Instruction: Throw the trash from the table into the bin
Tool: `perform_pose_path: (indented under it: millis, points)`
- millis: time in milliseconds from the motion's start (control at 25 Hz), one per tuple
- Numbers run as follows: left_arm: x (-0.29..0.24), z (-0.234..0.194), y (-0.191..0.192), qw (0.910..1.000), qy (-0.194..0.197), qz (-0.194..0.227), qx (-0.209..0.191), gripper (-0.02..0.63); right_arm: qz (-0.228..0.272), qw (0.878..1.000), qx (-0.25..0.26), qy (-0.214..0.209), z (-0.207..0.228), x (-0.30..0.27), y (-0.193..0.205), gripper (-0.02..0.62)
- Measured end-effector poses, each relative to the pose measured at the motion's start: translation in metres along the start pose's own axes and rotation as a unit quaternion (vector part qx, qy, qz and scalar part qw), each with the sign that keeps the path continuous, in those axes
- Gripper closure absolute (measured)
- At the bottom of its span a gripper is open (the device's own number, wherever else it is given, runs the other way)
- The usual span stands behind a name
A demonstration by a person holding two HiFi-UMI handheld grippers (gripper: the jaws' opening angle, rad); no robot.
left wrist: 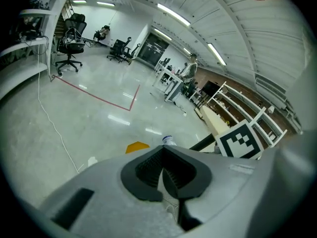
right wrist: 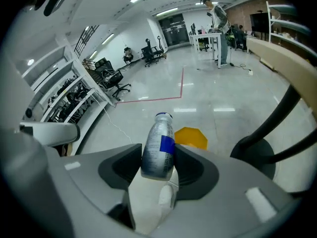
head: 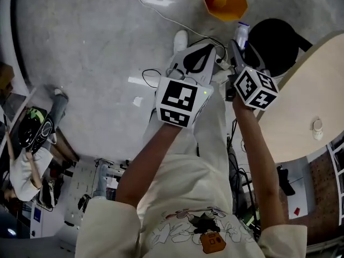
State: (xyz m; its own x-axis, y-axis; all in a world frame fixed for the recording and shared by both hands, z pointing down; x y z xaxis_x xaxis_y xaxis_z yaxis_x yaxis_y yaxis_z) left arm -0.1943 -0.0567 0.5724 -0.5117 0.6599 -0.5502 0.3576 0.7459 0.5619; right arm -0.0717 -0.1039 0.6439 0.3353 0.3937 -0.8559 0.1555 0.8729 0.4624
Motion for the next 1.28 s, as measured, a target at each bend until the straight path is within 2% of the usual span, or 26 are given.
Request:
perform_pose_path:
  millis: [360,560,720,1040,1280]
  points:
    - [-0.107,-0.090,0.067,0.9986,0.000,-0.053,0.000,0.600,-0.003,0.994,-0.098,0.040,0.044,-0.159,0.038,0.383]
    - [-0.159,-0.135,0.091,0.9975,-0.007,-0.067,-0.020,0.600,-0.007,0.992,-0.120,0.050,0.075,-0.230,0.048,0.383]
    - [-0.188,-0.162,0.095,0.9961,-0.013,-0.077,-0.041,0.600,0.000,0.990,-0.127,0.060,0.087,-0.256,0.040,0.382]
    - [-0.239,-0.185,0.103,0.9892,-0.020,-0.104,-0.102,0.600,-0.028,0.986,-0.146,0.075,0.115,-0.297,0.046,0.382]
    - [-0.255,-0.203,0.114,0.9877,-0.026,-0.114,-0.104,0.600,-0.045,0.983,-0.157,0.080,0.119,-0.316,0.047,0.366]
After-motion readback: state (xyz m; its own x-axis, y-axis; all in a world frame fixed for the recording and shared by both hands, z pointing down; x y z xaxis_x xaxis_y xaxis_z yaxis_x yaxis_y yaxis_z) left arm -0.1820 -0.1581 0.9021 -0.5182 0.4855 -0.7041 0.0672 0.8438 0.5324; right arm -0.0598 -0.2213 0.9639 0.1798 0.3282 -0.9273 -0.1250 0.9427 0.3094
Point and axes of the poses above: the fingertips, and each gripper's own axes: x backward along the fingers, z to its right, y out of its underside, the point moved 4 cm from there along x, backward along the fingers, and after that the axes turned 8 degrees about y, right-handed, at the moved point
